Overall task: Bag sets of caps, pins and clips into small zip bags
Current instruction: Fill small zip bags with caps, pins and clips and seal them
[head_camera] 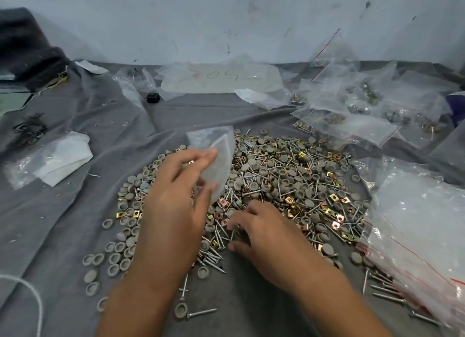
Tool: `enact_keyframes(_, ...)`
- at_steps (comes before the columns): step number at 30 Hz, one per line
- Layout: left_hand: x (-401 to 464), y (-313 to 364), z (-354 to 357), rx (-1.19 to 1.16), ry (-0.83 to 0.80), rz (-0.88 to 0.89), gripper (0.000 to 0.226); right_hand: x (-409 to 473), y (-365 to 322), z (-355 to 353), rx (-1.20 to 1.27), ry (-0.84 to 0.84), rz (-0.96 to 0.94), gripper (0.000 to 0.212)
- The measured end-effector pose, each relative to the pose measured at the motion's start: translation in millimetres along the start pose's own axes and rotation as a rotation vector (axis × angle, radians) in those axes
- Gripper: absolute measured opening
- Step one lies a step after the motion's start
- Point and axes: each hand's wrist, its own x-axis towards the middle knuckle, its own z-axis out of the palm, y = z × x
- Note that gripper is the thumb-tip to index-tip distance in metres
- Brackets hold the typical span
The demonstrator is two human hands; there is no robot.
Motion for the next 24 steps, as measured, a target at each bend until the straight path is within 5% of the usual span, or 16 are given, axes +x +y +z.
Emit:
enact_keyframes(8, -1, -2, -3, -0.073, -0.157, -0.054, 0.055, -3, 13, -2, -0.141, -0.009, -0.049, 0.014)
enact_keyframes(12, -3, 3, -2, -0.082, -0.179, -0.067, 0.057, -4, 24, -23, 0.193, 0.031, 0.015, 0.011)
enact_keyframes(16, -3, 5, -1, -0.068, -0.223, -0.091, 0.062, -14, 17, -53, 0.603, 0.298, -0.113, 0.013)
enact_keyframes(19, -3, 11, 1, -0.073, -0.26, -0.07, 0.062, -18, 4, -57, 0.363, 0.47, -0.298, 0.007)
enact_keyframes(24, -5, 19, 3, -0.107, -0.301, -0.038, 0.059, -18, -5, -46, 0.13, 0.673, -0.299, 0.018)
